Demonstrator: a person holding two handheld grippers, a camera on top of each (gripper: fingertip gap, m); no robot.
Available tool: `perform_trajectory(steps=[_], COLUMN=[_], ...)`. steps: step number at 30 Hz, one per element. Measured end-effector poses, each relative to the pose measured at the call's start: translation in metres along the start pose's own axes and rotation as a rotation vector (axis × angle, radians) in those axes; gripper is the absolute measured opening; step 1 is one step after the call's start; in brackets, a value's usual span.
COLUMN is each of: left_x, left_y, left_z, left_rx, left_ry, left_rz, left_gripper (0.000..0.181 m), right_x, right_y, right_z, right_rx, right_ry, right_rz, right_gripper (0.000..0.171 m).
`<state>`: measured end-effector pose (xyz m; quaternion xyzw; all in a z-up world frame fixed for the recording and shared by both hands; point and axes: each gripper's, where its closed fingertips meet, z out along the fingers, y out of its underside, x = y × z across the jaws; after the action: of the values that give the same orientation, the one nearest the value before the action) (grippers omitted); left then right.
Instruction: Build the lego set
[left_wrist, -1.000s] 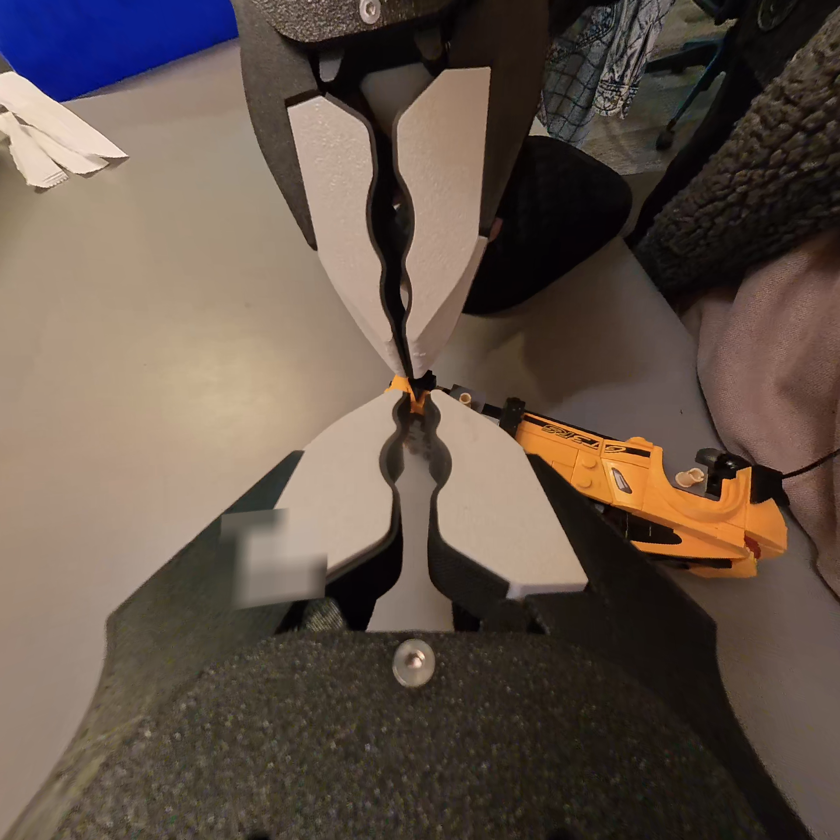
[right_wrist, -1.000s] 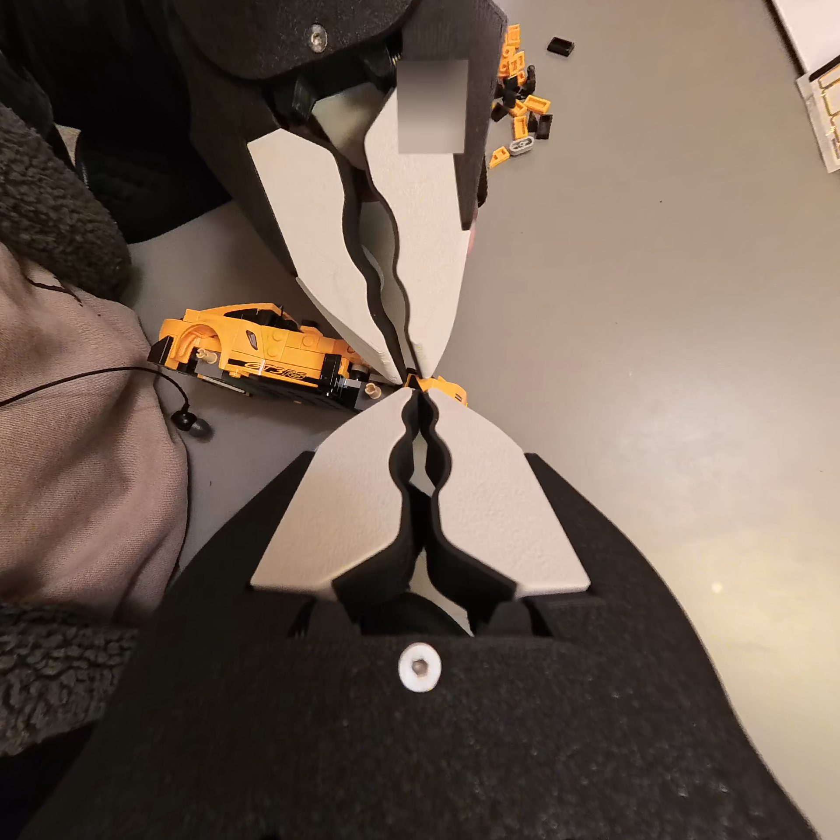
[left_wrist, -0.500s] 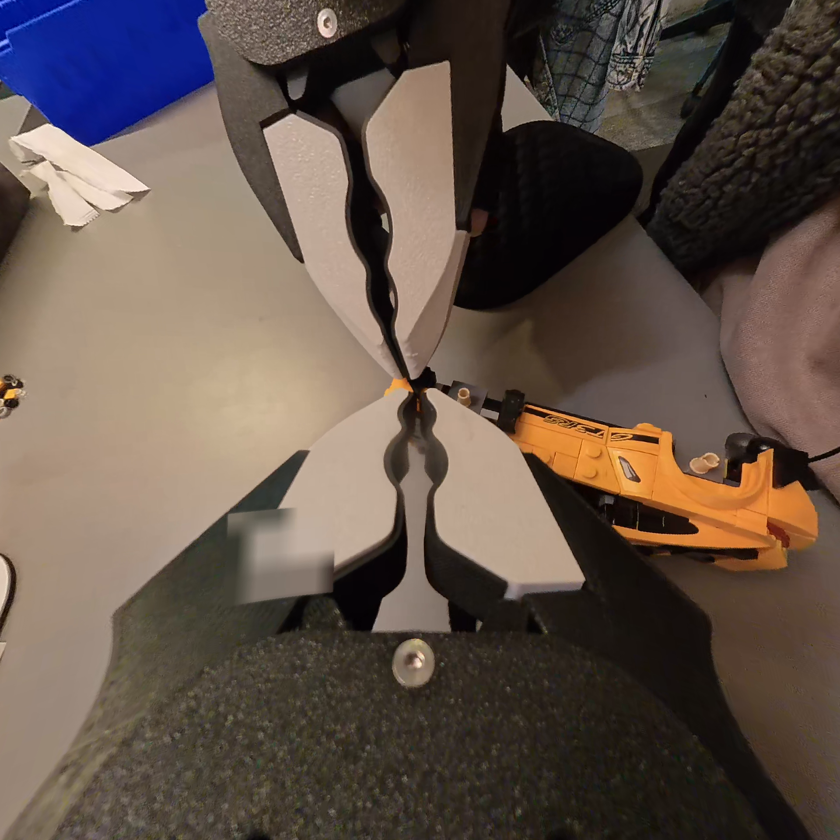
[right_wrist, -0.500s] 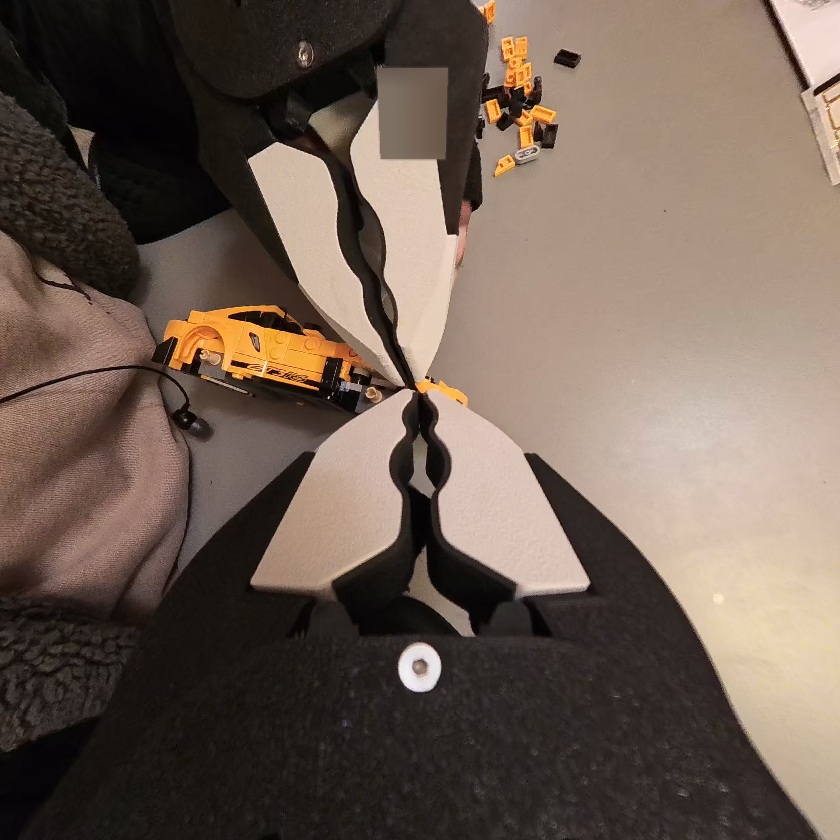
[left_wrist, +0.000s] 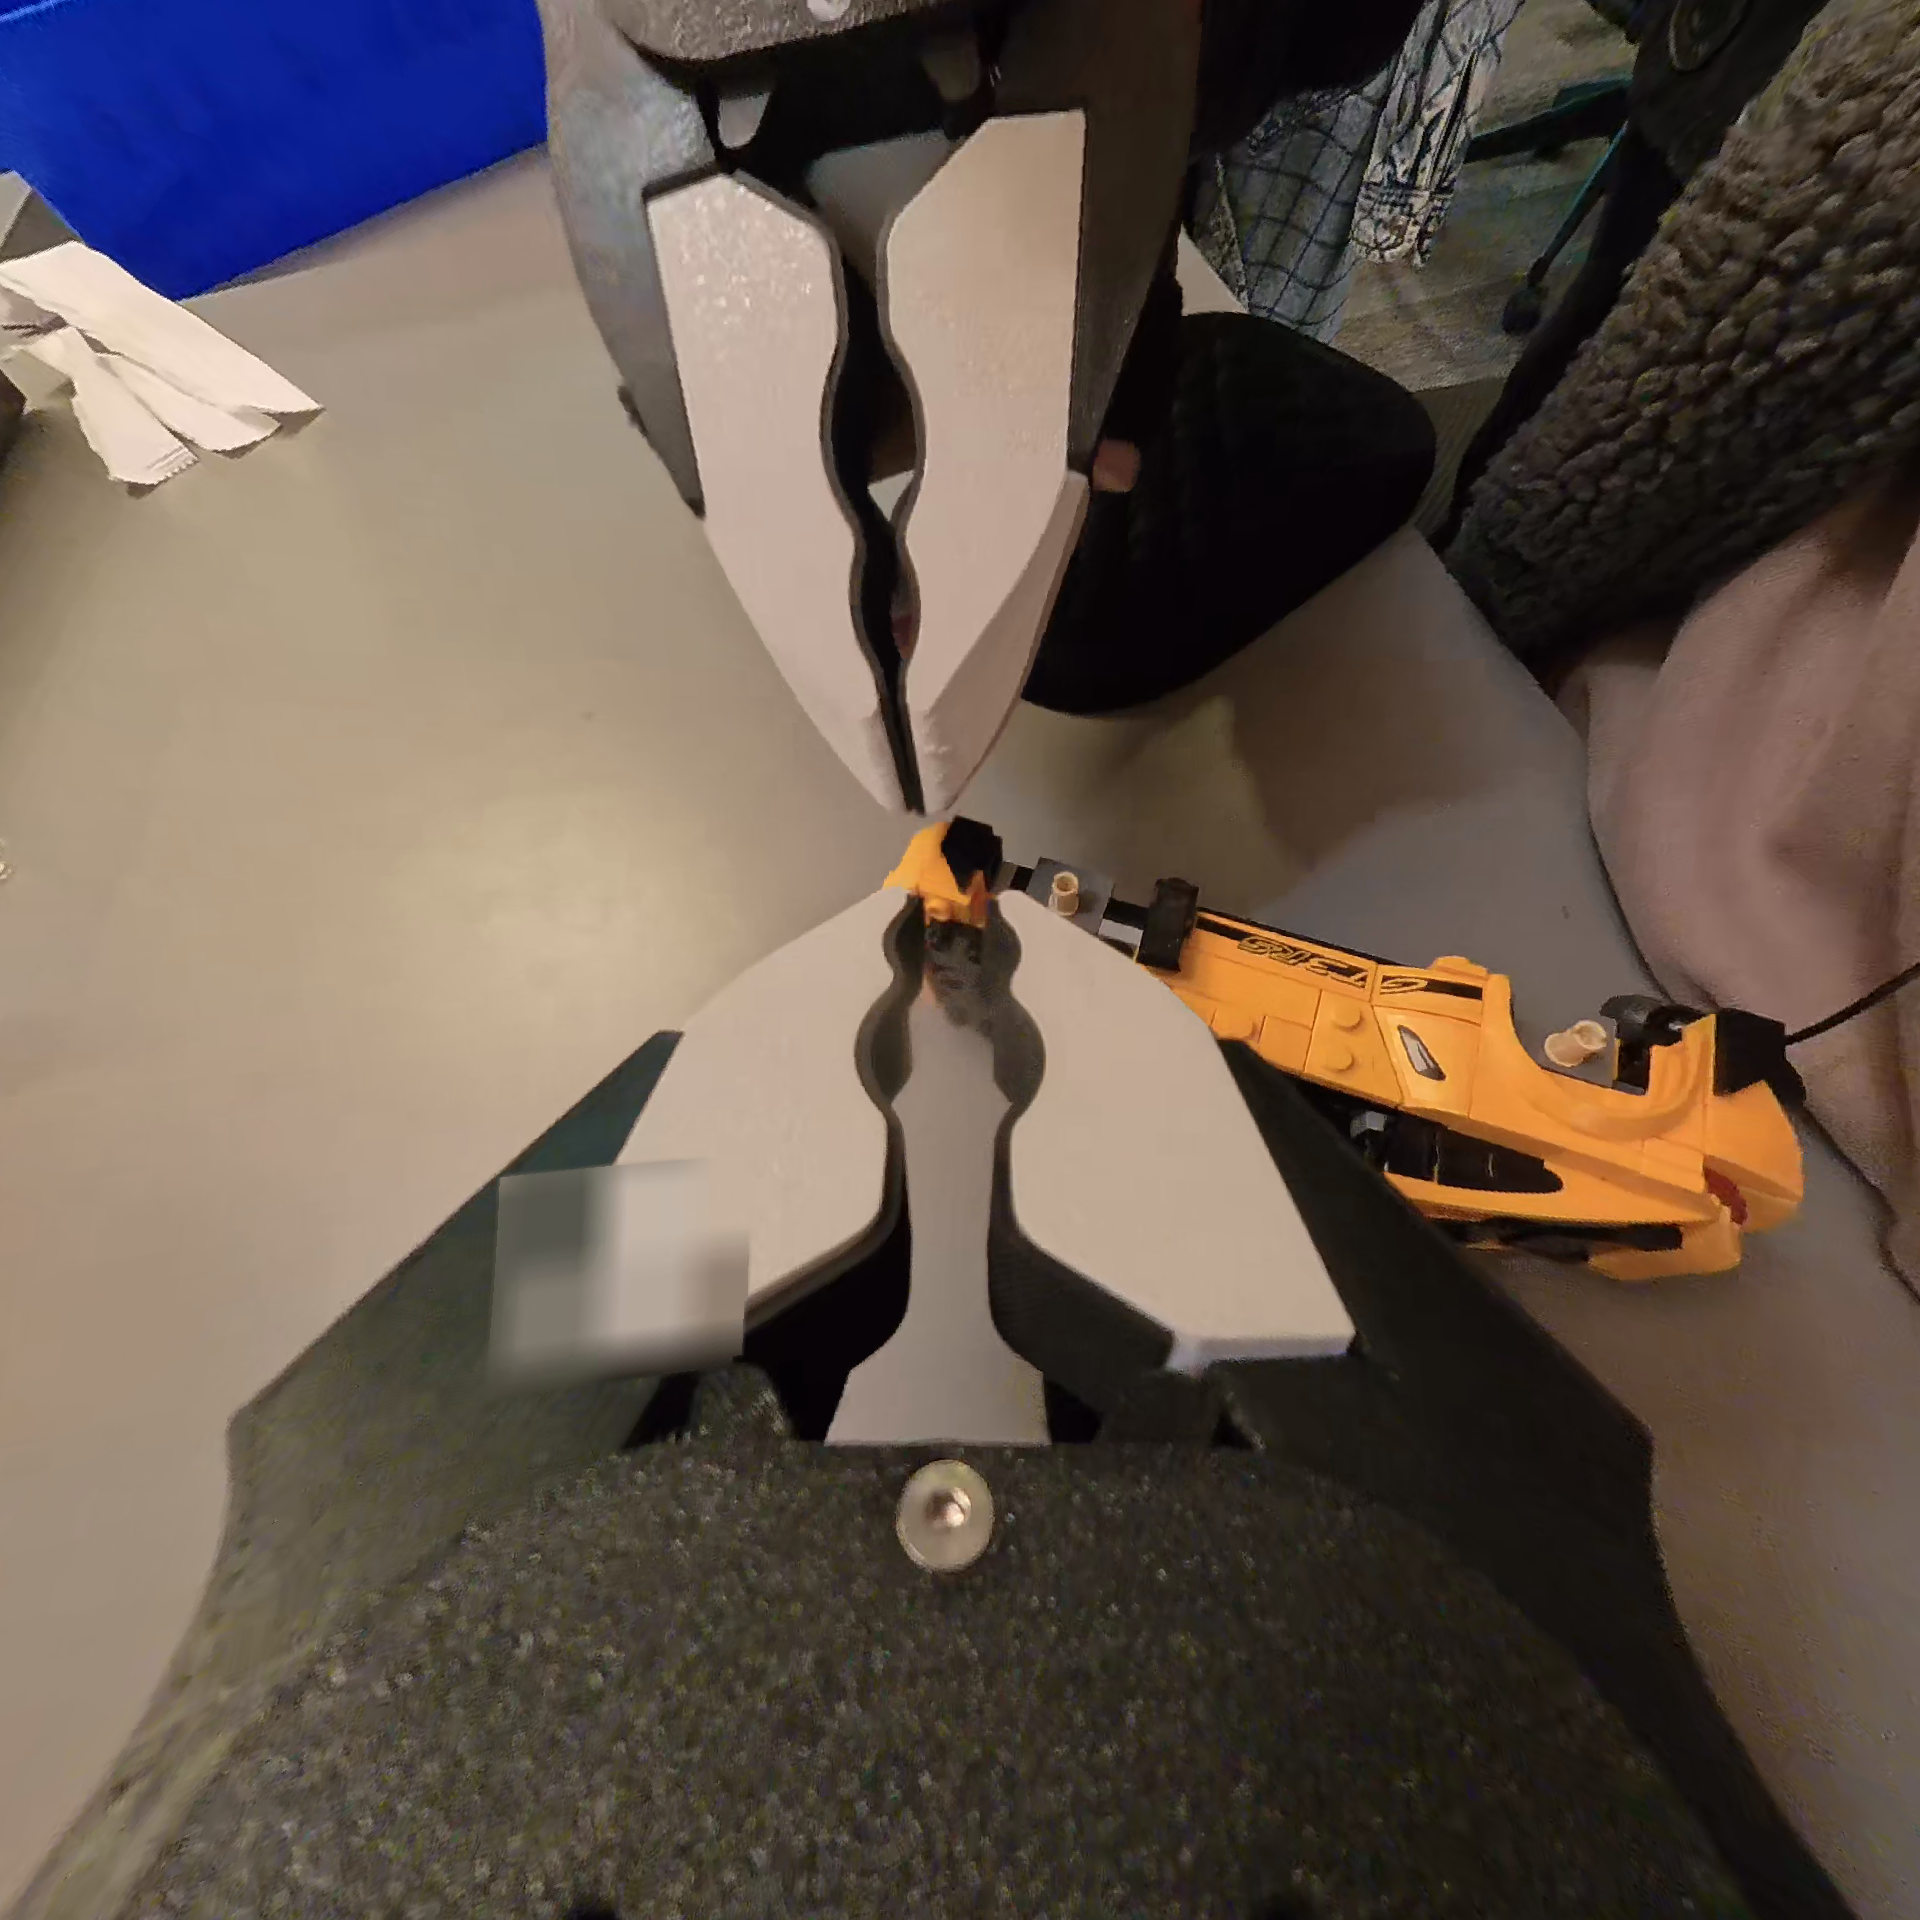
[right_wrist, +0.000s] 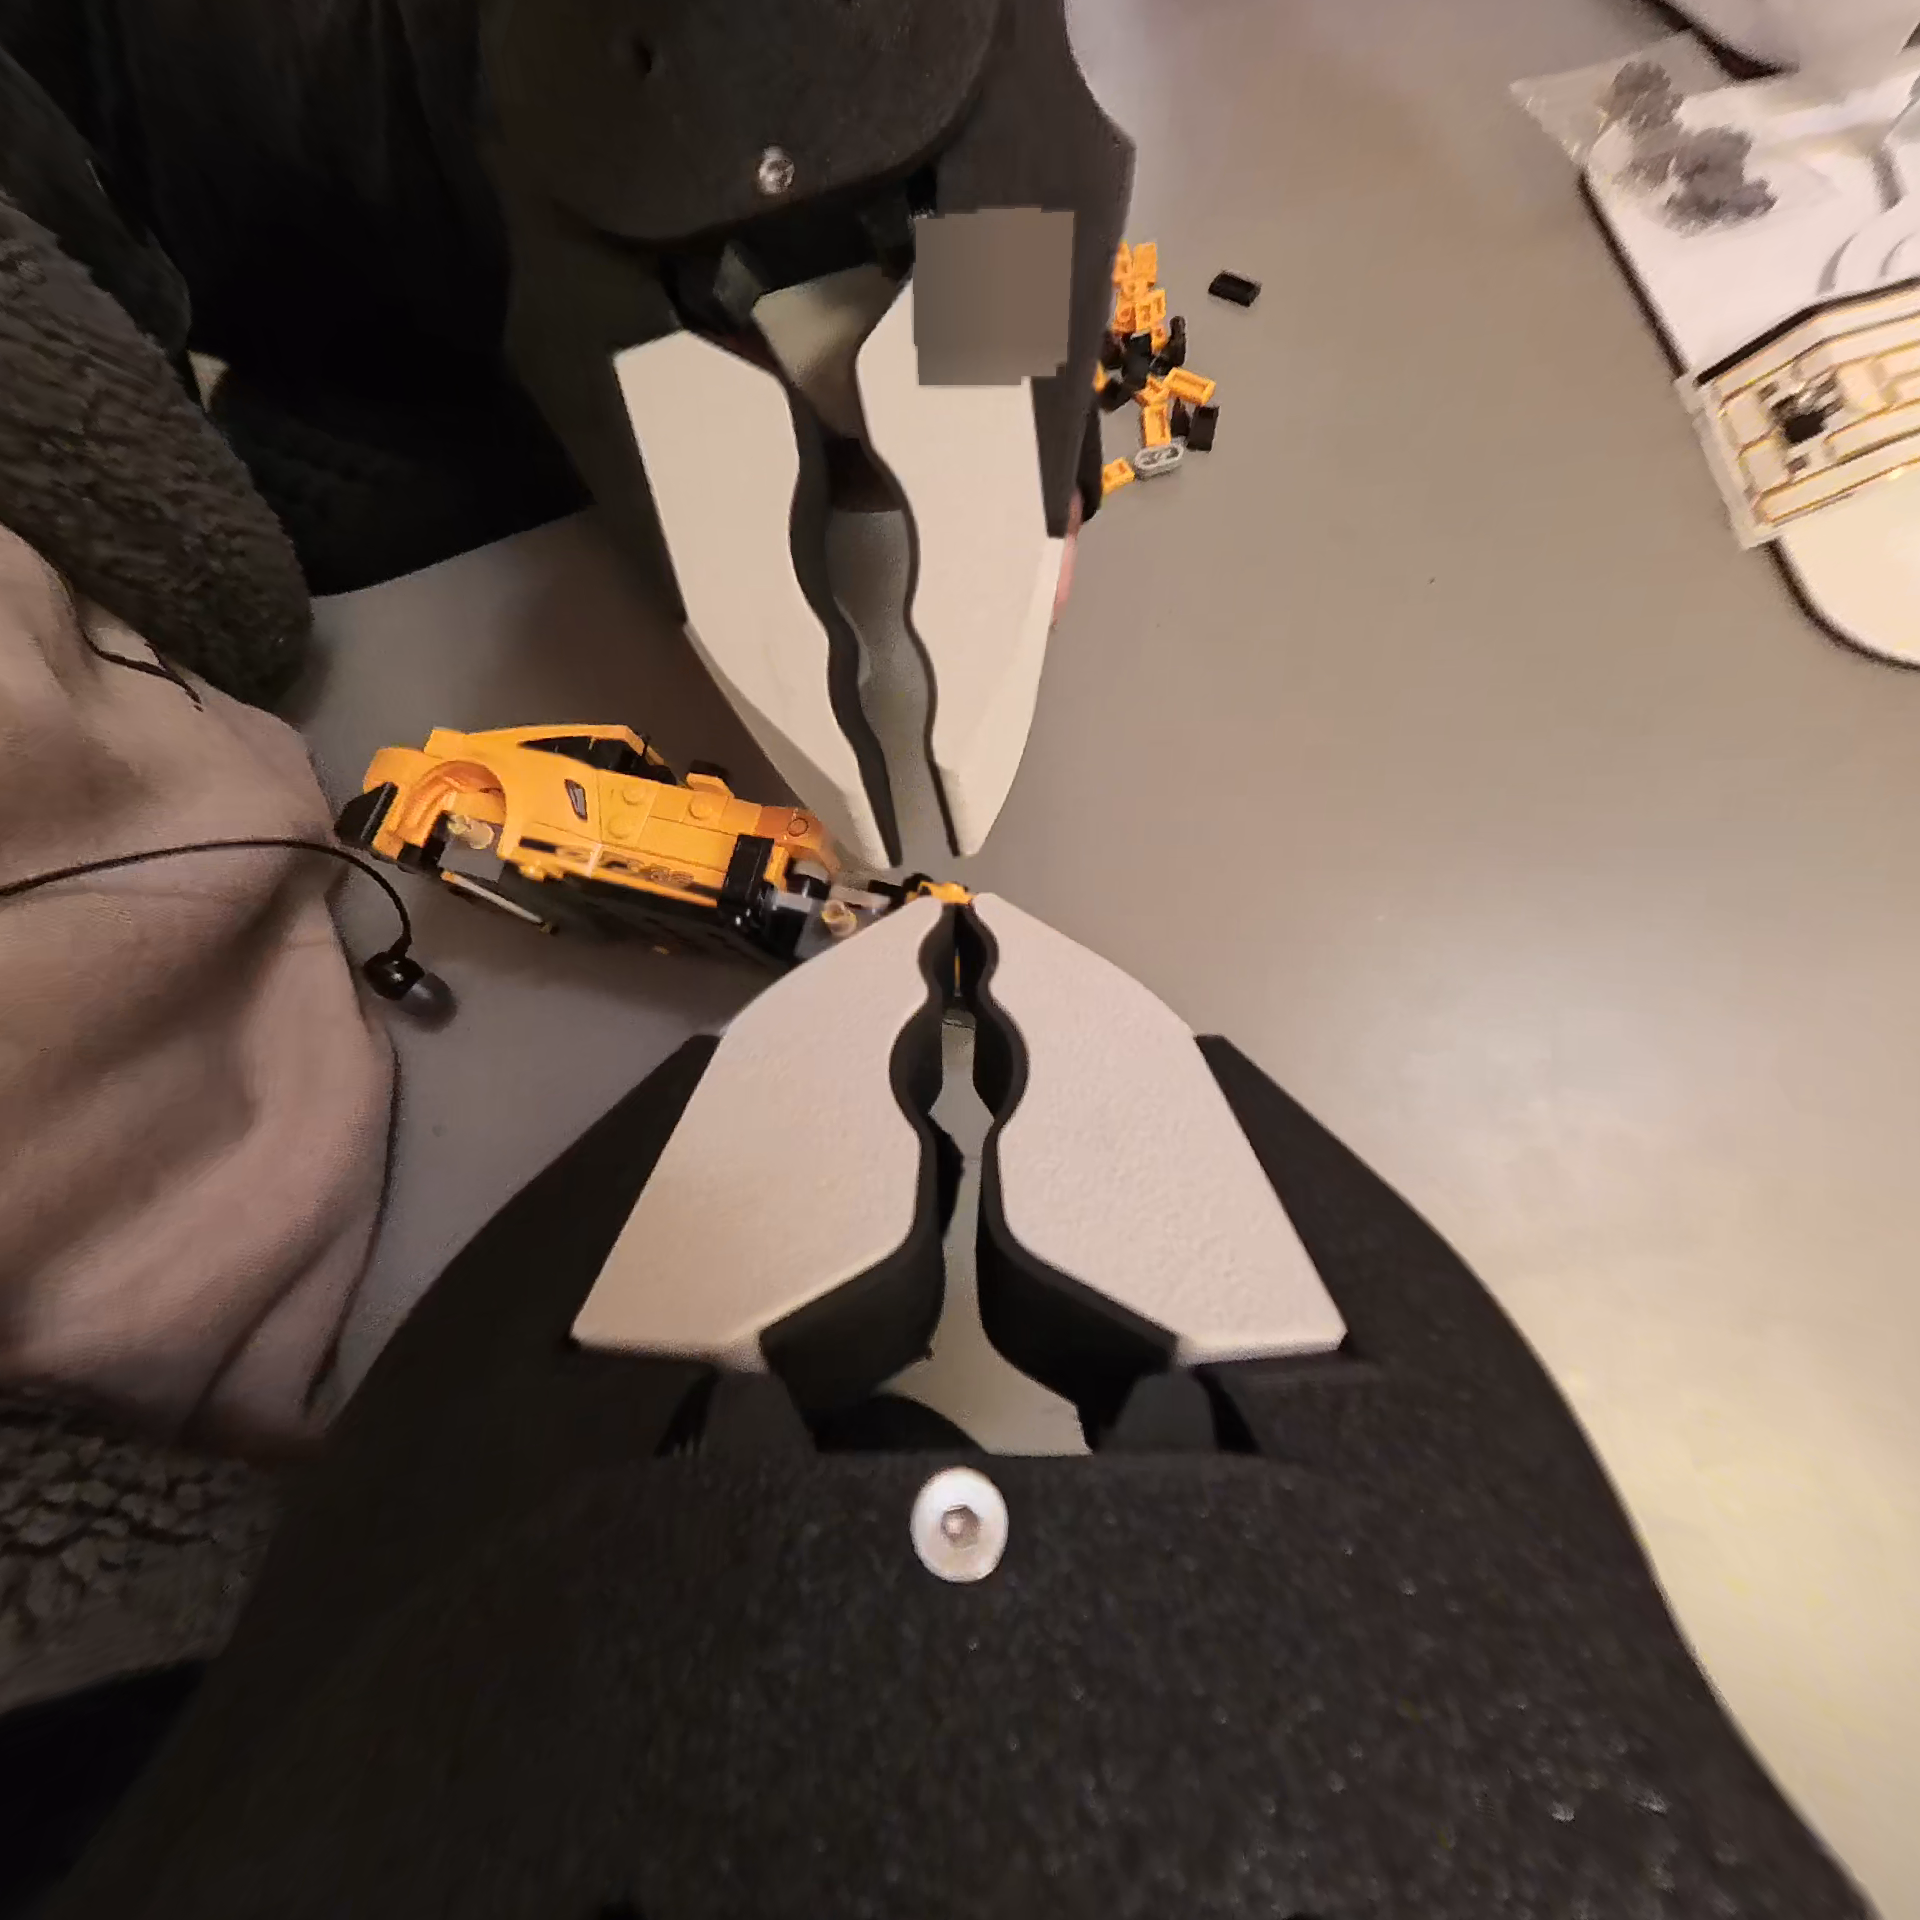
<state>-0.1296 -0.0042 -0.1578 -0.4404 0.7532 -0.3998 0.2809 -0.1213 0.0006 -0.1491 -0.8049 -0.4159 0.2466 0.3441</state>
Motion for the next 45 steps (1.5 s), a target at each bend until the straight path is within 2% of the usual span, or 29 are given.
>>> perform_trajectory(steps=[2, 3, 7, 12, 24, 31, 37, 40, 45], left_x=[-0.002, -0.001, 0.003, 0.004, 0.008, 0.023, 0.072, 0.090, 0.101], left_y=[0.001, 0.002, 0.004, 0.004, 0.007, 0.005, 0.016, 0.027, 0.035], left_z=[-0.001, -0.001, 0.003, 0.005, -0.004, -0.025, -0.037, -0.035, -0.020], left_rx=[0.003, 0.002, -0.004, -0.005, 0.003, 0.043, 0.049, 0.034, 0.007], left_ry=[0.005, 0.011, 0.033, 0.039, 0.111, 0.093, 0.058, -0.008, -0.123], left_rz=[-0.020, -0.027, -0.036, -0.051, -0.113, -0.240, -0.352, -0.384, -0.416], left_gripper=[0.010, 0.010, 0.009, 0.007, 0.013, 0.043, 0.076, 0.084, 0.086], right_x=[0.001, 0.000, -0.004, -0.006, -0.003, -0.004, -0.006, -0.003, -0.002], right_y=[0.004, 0.007, 0.014, 0.014, 0.014, 0.014, 0.007, 0.010, 0.010], right_z=[-0.003, -0.003, 0.001, 0.009, 0.012, 0.011, 0.008, 0.011, 0.006], right_rx=[-0.012, -0.022, -0.030, -0.033, -0.030, -0.017, 0.043, 0.056, 0.138], right_ry=[0.014, 0.006, 0.004, -0.016, 0.103, 0.123, 0.137, 0.160, 0.125], right_rz=[-0.050, -0.076, -0.108, -0.040, -0.055, -0.045, 0.005, 0.029, 0.129], right_gripper=[0.000, 0.018, 0.020, 0.028, 0.018, 0.017, 0.026, 0.029, 0.032])
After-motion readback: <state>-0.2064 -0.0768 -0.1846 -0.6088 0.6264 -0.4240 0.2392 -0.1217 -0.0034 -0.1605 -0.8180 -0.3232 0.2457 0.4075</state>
